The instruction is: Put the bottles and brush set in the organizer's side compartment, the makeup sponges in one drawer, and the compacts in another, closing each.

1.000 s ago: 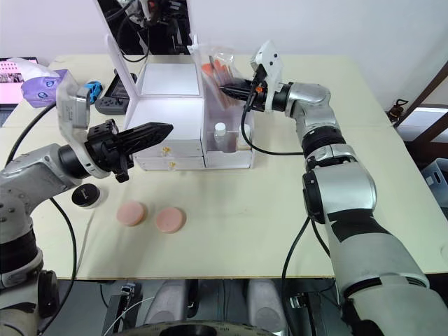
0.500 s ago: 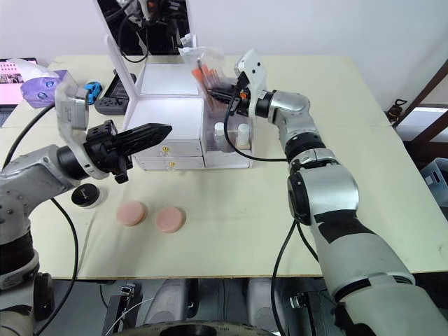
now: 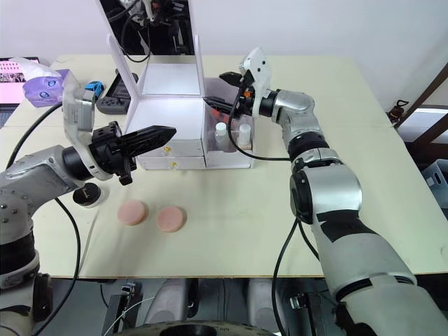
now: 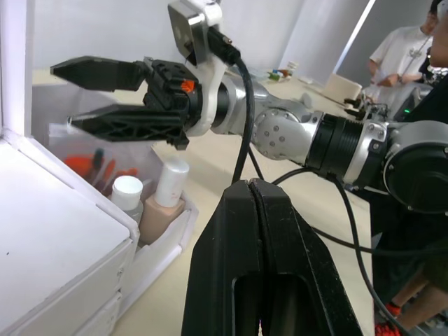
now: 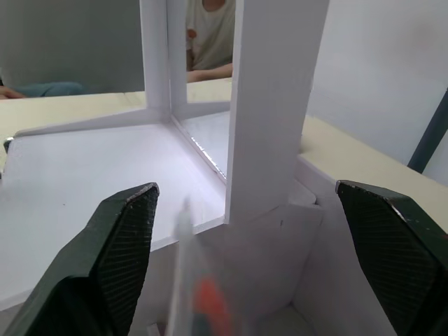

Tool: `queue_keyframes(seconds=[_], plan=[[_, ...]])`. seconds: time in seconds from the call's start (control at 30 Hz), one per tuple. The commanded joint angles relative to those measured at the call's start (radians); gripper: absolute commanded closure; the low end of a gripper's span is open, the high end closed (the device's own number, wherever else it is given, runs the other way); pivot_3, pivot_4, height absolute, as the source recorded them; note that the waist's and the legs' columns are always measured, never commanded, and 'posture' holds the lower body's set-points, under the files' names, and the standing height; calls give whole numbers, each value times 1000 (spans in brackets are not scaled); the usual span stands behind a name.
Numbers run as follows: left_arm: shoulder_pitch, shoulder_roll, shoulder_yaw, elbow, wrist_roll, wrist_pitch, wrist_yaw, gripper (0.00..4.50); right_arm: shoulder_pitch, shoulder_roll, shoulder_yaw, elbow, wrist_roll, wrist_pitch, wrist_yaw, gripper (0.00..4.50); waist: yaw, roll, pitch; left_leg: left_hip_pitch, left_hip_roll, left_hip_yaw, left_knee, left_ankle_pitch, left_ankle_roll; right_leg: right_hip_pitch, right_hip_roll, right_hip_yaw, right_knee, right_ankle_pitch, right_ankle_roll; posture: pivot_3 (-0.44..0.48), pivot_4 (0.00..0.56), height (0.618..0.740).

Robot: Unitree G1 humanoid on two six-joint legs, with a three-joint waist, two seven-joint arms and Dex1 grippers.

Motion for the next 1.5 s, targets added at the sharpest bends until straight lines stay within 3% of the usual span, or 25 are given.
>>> queue_keyframes(seconds=[0.03, 0.13, 0.23, 0.47, 0.57, 0.6, 0.67, 0.9, 1.27, 1.5], plan=[[-23, 13, -2, -15, 2, -26, -14, 4500, -68, -33, -67, -88, 94, 77, 131, 120, 0, 0, 0, 0, 0, 0, 0, 0, 0, 0, 0, 0, 0, 0, 0, 0, 150, 729], [-23, 18, -4, -10, 5, -32, -22, 4500, -70, -55, -58, -166, 116, 162, 226, 120, -2, 1, 0, 0, 0, 0, 0, 0, 0, 0, 0, 0, 0, 0, 0, 0, 150, 729], [-26, 29, -6, 1, 29, -49, -48, 4500, 13, -97, 18, -450, 119, 314, 288, 120, 0, 1, 0, 1, 0, 0, -1, 0, 0, 0, 1, 0, 0, 0, 0, 0, 150, 729], [-29, 74, -16, 39, 93, -77, -119, 4500, 299, -195, 187, -1154, 21, 618, 97, 120, 5, 1, 0, 0, 0, -1, 0, 0, 0, 0, 1, 0, 1, 0, 0, 0, 150, 729], [-36, 82, -25, 59, 117, -87, -145, 4500, 315, -244, 261, -1283, -47, 862, -2, 120, 5, 1, 0, 0, 0, 0, 0, 1, -1, -1, 0, 0, 1, 0, 0, 0, 150, 729], [-38, 82, -27, 63, 123, -89, -151, 4500, 310, -251, 273, -1301, -49, 916, -22, 368, 4, 1, 0, 0, 0, 0, 0, 1, -2, -1, 0, 0, 1, 0, -1, 0, 150, 729], [-44, 80, -37, 69, 142, -95, -163, 4500, 303, -277, 321, -1325, -47, 988, -6, 926, 4, 0, 0, 1, 0, 0, 1, 1, -2, -1, 0, 0, 1, 1, -2, 0, 150, 729], [-38, 75, -45, 62, 170, -105, -172, 4500, 295, -309, 407, -1358, -25, 1083, 10, 4402, 4, 0, 0, 0, 0, 0, 0, 1, -2, -1, 0, 0, 0, 0, -2, 0, 150, 729], [-32, 60, -40, 45, 174, -102, -151, 4500, 181, -283, 470, -1177, -117, 985, -93, 4464, 3, 0, 0, -1, 0, 0, 0, 1, -2, -1, 0, 0, 0, 0, -1, 0, 150, 729], [-41, 45, -50, 42, 180, -103, -141, 4500, 70, -194, 501, -836, -241, 695, -269, 4464, 0, 0, 0, -1, 0, 0, 0, 1, -2, -2, 1, 0, 0, 0, -1, 0, 150, 729]])
